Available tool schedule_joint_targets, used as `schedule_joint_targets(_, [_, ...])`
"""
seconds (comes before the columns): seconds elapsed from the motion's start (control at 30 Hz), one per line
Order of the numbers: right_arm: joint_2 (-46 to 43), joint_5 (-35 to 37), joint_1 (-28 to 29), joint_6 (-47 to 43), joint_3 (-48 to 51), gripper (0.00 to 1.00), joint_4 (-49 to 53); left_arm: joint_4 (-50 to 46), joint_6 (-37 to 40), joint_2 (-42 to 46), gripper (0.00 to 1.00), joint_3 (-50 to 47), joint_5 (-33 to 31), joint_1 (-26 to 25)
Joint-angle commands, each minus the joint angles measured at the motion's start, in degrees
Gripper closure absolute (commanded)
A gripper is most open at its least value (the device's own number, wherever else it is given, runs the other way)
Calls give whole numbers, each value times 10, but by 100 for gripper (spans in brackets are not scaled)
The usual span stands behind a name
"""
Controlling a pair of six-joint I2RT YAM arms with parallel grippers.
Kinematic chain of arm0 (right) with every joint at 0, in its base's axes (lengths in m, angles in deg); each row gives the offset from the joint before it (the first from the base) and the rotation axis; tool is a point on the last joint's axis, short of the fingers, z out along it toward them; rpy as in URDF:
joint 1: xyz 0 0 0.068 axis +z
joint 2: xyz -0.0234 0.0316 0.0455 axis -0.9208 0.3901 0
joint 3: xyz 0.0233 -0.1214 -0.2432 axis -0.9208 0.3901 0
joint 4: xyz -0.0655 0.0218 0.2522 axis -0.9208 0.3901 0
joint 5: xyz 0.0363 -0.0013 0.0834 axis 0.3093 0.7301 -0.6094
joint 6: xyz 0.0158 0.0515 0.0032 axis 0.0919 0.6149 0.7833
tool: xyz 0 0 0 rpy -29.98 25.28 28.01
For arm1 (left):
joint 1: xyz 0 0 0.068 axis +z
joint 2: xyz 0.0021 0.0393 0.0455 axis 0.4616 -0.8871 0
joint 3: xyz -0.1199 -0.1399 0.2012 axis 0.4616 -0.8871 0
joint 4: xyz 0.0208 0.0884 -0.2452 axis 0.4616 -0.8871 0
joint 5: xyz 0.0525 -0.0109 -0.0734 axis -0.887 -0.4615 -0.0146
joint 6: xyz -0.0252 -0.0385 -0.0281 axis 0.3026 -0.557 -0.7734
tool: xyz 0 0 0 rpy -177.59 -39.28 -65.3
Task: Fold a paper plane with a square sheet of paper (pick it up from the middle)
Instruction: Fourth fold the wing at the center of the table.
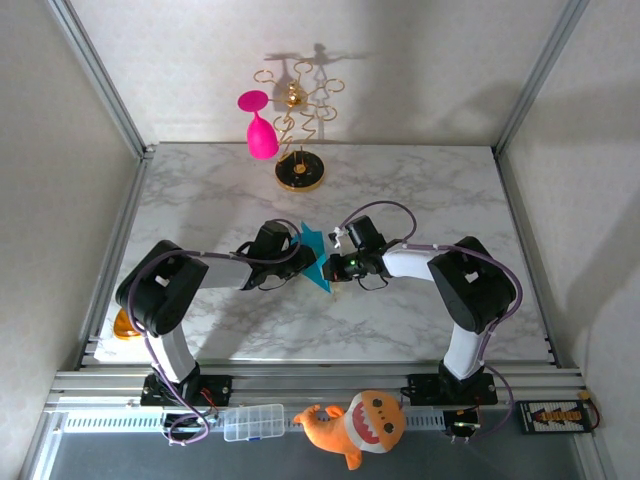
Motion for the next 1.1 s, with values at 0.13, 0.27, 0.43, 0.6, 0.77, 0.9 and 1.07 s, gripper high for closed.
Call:
schedule_joint_targets(0.13, [7, 2, -3, 51, -15, 95, -18, -15, 15, -4, 81, 15, -34, -2])
schedule_joint_targets(0.27, [14, -16, -3, 46, -23, 95, -19, -20, 9, -8, 83, 12, -50, 0])
schedule_joint_targets(0.43, [31, -33, -3, 25, -42, 95, 0, -20, 8, -16, 84, 10, -50, 1])
schedule_joint_targets(0.6, [49, -40, -3, -3, -61, 95, 25, -22, 10, -24, 86, 9, -50, 1])
schedule_joint_targets(0.77, [64, -45, -3, -27, -77, 95, 48, -22, 11, -23, 87, 4, -51, 1])
schedule_joint_targets(0.9, [74, -51, -3, -39, -85, 95, 58, -22, 13, -19, 89, 4, -54, 2])
schedule_joint_targets(1.07, [85, -54, -3, -54, -93, 95, 73, -39, 15, -7, 90, 5, -56, 3])
